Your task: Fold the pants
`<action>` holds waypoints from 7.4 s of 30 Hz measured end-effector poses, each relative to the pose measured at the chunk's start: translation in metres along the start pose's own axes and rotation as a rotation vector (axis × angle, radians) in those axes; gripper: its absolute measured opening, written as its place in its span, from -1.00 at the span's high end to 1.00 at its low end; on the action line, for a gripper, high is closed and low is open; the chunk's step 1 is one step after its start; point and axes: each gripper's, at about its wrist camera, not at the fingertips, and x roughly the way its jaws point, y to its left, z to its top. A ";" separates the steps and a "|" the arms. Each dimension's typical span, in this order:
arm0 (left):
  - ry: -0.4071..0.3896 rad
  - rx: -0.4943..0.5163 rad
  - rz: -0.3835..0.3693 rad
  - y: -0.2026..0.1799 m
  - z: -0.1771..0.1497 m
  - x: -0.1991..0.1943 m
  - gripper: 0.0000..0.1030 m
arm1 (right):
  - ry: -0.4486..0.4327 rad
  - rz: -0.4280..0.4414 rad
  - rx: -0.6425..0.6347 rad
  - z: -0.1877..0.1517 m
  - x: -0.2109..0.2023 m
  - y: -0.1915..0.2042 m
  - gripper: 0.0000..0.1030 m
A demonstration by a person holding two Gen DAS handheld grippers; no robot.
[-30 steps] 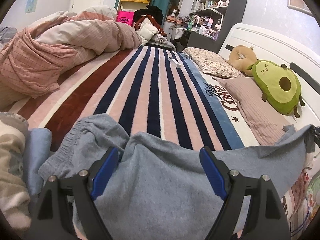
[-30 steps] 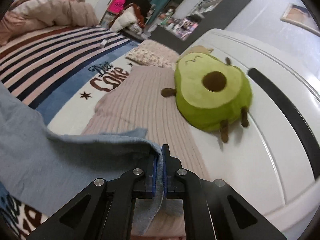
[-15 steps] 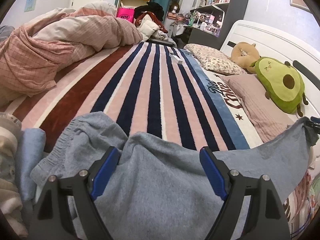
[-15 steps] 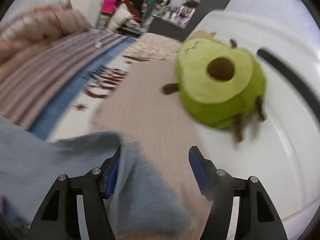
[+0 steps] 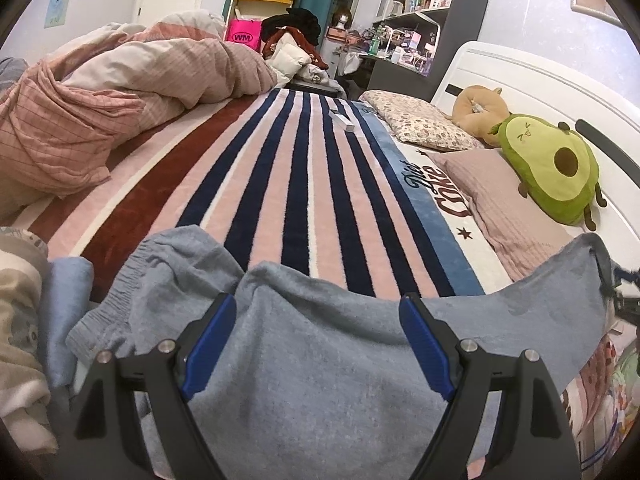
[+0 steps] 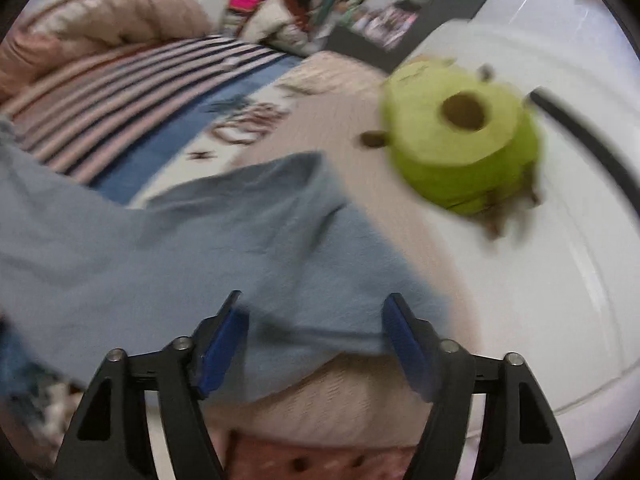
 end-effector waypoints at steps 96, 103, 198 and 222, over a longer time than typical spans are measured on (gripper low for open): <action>-0.042 0.126 -0.124 -0.058 0.014 -0.003 0.75 | -0.114 0.807 0.384 -0.035 -0.024 0.154 -0.32; 0.205 0.215 -0.193 -0.105 -0.039 0.053 0.19 | -0.097 0.772 0.405 -0.049 -0.013 0.134 -0.32; -0.009 -0.057 0.087 0.039 -0.084 -0.080 -0.32 | -0.142 0.464 0.451 -0.001 -0.016 0.092 -0.38; -0.033 -0.029 0.032 0.001 -0.063 -0.063 -0.33 | -0.190 0.435 0.499 0.001 0.021 0.060 0.84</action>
